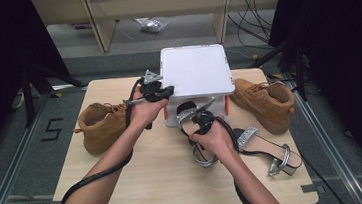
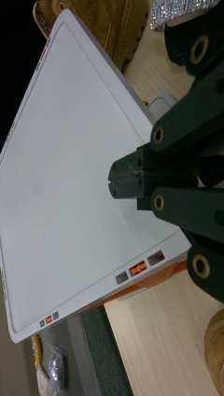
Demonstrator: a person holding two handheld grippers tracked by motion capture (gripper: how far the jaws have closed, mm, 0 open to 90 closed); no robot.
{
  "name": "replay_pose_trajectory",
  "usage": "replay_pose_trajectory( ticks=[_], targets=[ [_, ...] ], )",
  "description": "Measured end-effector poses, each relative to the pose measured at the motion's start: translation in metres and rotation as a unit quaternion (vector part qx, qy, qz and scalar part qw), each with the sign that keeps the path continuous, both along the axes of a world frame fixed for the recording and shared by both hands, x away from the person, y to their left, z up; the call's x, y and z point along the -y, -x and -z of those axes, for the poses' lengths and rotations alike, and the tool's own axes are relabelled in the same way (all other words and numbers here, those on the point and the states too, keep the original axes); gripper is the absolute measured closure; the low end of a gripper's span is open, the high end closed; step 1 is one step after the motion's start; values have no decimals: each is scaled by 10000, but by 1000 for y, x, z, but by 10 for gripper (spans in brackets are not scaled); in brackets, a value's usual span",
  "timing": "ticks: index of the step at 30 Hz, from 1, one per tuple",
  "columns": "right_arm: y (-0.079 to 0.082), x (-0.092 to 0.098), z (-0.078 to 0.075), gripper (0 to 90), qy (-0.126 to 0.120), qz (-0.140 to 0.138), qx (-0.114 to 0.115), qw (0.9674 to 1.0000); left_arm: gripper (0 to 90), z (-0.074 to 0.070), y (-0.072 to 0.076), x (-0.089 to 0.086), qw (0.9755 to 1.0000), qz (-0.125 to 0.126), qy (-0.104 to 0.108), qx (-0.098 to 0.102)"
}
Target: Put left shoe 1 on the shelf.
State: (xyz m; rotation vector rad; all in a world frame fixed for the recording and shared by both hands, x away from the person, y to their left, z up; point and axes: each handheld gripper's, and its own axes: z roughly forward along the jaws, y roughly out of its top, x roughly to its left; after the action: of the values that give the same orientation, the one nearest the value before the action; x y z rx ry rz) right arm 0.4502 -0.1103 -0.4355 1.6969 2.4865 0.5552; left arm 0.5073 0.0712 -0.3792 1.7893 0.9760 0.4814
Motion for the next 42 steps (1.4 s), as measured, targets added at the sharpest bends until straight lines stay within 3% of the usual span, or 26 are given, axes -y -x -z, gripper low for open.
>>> replay_pose_trajectory(
  ticks=[3, 4, 6, 13, 16, 21, 25, 26, 27, 28, 29, 30, 31, 32, 33, 34, 36, 38, 42],
  targets=[
    [-8, -8, 4, 437, -81, 71, 5, 9999, 896, 0, 0, 0, 10000, 7, -5, -9],
    [-12, -17, 6, 437, -132, 387, -250, 9989, 896, 0, 0, 0, 10000, 21, -29, -7],
    [-17, -20, 12, 437, -60, 319, -96, 9994, 896, -1, 0, 0, 10000, 19, -44, -23],
    [-23, -29, 28, 435, 52, 637, -218, 9977, 896, -1, -1, 0, 10000, 28, -17, -35],
    [-25, -30, 30, 432, 196, 516, -225, 9982, 896, -1, -1, 0, 10000, 29, 19, -39],
    [-23, -32, 22, 385, 195, 542, -199, 9981, 896, -1, -1, 0, 10000, 48, 25, -44],
    [-17, -30, 11, 369, 146, 565, 40, 9983, 896, -1, -2, -1, 10000, 66, 33, -56],
    [-12, -26, 0, 369, -153, 527, 37, 9985, 896, -2, -2, 0, 10000, 50, -2, -81],
    [-12, -26, 0, 369, -153, 527, 37, 9985, 896, -2, -2, 0, 10000, 50, -2, -81],
    [-8, -18, -9, 414, -165, 316, 268, 9990, 896, -2, -1, 0, 10000, 42, -11, -77],
    [-8, -18, -9, 414, -165, 316, 268, 9990, 896, -2, -1, 0, 10000, 38, -24, -72],
    [1, -11, -21, 504, -152, 310, 206, 9992, 896, -2, -2, 0, 10000, 45, -26, -80],
    [1, -11, -21, 504, -152, 310, 206, 9992, 896, -2, -2, 0, 10000, 45, -26, -80],
    [11, -1, -29, 616, -152, 210, 220, 9994, 896, -2, -2, 0, 9999, 51, -23, -89],
    [11, -1, -29, 616, -152, 210, 220, 9994, 896, -2, -2, 0, 9999, 51, -23, -89],
    [21, 10, -36, 687, -183, 106, 242, 9995, 896, -2, -2, 0, 9999, 56, -33, -92],
    [30, 19, -41, 757, -132, 155, 264, 9994, 896, -2, -2, 0, 9999, 69, -49, -76],
    [35, 22, -42, 779, -105, 167, 205, 9996, 896, -3, -2, 0, 9999, 87, -100, -83],
    [51, 43, -28, 887, 38, -172, -25, 9998, 896, -2, -2, 0, 9999, 73, -33, -81]
  ],
)
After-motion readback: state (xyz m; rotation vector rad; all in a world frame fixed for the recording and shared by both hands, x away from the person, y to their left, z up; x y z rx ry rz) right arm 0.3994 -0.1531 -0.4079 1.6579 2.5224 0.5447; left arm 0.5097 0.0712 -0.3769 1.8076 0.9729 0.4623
